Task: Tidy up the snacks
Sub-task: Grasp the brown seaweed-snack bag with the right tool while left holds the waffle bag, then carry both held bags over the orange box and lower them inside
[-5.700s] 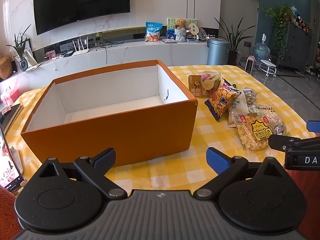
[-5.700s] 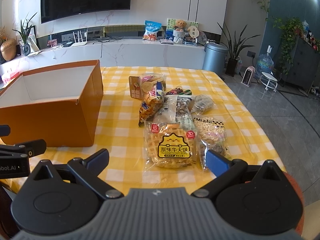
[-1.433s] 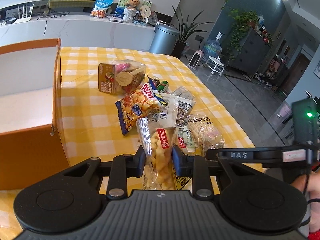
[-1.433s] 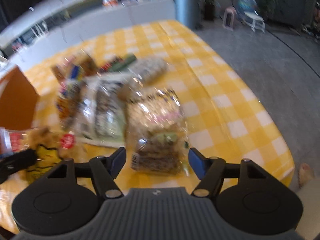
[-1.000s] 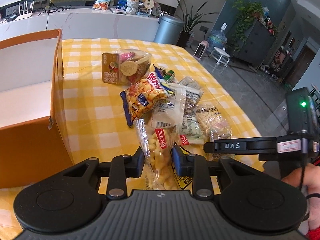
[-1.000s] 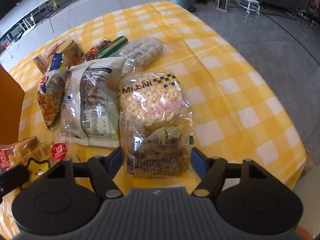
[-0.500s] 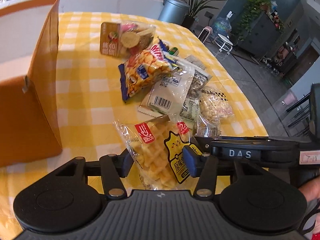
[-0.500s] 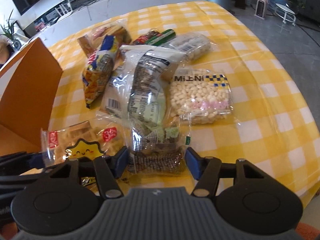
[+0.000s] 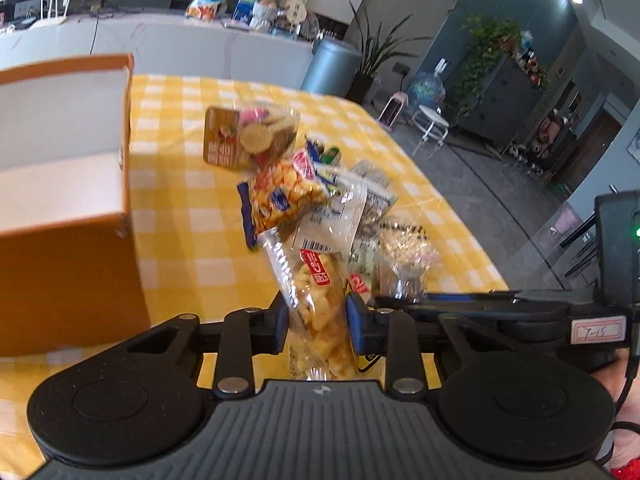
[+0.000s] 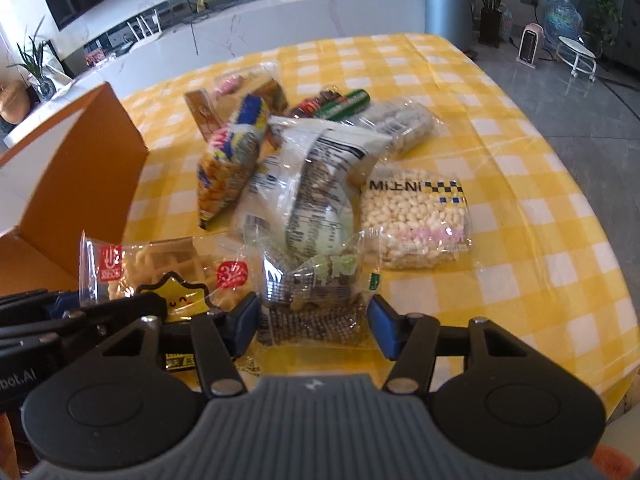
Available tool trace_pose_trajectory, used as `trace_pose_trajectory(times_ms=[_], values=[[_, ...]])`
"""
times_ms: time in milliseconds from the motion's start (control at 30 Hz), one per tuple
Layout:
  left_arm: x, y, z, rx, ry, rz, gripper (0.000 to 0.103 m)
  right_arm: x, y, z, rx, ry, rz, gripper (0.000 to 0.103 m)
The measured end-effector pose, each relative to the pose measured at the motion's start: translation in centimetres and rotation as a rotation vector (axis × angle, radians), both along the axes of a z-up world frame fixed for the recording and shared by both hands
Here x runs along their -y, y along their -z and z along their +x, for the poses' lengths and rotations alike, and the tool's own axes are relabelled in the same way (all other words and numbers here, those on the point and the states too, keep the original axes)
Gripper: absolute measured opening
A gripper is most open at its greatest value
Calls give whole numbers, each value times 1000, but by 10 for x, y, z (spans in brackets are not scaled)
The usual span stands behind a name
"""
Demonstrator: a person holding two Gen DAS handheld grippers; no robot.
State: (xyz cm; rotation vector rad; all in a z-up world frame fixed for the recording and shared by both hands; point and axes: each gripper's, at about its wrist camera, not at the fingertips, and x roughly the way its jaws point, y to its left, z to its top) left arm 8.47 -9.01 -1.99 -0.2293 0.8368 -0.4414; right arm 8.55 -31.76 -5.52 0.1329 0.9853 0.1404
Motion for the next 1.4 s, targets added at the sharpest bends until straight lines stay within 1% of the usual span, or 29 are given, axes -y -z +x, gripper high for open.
trace_pose_trajectory(times_ms=[100,200,300,433,633,800,967,1100,1233,1400], values=[[-6,-15,-9,51,-12,7,31,-3,-5,-8,3,-4,25,57],[-15,-32,-19,97,-30,-2,30,-8,-16,-17,20,-19,41,57],[-27,-51,-29,157,-54,-7,29,-16,-31,-24,50,-44,39,57],[-48,-77,-40,237,-110,-6,28,-33,-58,-30,105,-92,33,57],[-82,-107,-42,315,-182,12,27,-75,-101,-27,193,-212,14,57],[-113,-121,-34,336,-248,25,27,-121,-125,-18,241,-317,-14,57],[-143,-123,-22,329,-306,39,27,-167,-136,-2,238,-406,-6,57],[-172,-116,-10,290,-347,51,27,-199,-136,16,222,-455,-1,57],[-208,-104,10,211,-387,71,27,-233,-127,39,176,-508,6,57],[-240,-81,35,105,-431,98,26,-273,-100,72,109,-530,-15,57]])
